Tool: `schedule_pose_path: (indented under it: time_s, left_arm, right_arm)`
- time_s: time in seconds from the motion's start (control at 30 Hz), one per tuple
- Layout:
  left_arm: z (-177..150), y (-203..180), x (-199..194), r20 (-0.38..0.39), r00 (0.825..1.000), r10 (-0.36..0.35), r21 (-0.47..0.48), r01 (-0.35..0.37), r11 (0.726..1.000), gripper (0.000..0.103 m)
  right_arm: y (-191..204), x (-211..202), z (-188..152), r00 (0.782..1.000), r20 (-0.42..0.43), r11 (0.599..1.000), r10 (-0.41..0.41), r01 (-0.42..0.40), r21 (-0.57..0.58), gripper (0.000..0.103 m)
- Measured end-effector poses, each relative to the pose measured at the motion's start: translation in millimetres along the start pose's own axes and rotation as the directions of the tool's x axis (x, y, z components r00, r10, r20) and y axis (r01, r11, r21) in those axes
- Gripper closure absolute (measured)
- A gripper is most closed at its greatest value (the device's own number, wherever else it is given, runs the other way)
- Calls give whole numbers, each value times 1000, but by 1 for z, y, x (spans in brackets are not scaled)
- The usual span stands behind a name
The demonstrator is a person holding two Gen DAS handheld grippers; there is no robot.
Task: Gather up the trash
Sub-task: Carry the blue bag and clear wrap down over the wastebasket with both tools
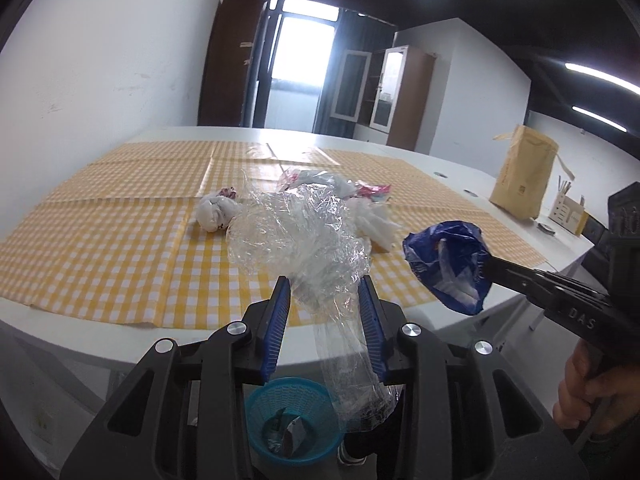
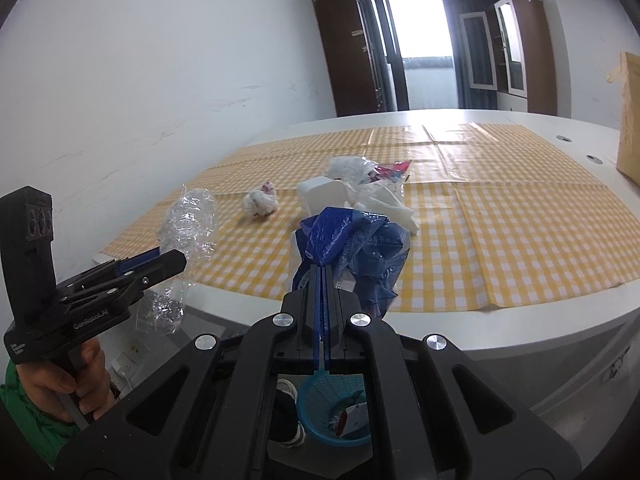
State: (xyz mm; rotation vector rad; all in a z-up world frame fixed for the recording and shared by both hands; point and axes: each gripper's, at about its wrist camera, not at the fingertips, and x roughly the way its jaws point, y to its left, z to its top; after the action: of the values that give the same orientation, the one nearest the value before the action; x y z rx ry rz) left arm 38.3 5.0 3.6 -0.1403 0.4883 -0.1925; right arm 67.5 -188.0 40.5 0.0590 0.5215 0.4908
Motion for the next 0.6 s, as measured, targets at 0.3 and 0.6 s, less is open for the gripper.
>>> schedule_pose_path:
  time_s: [0.3, 0.6]
  left_arm:
    - [-20, -14, -49, 14, 998, -56, 64, 55, 996, 69]
    - [-42, -14, -71, -15, 997, -80, 93, 81, 992, 69]
  right_arm:
    - [22, -37, -25, 999, -6, 997, 40, -40, -65, 103]
    - [27, -57, -55, 998, -47, 995, 47, -51, -87, 103]
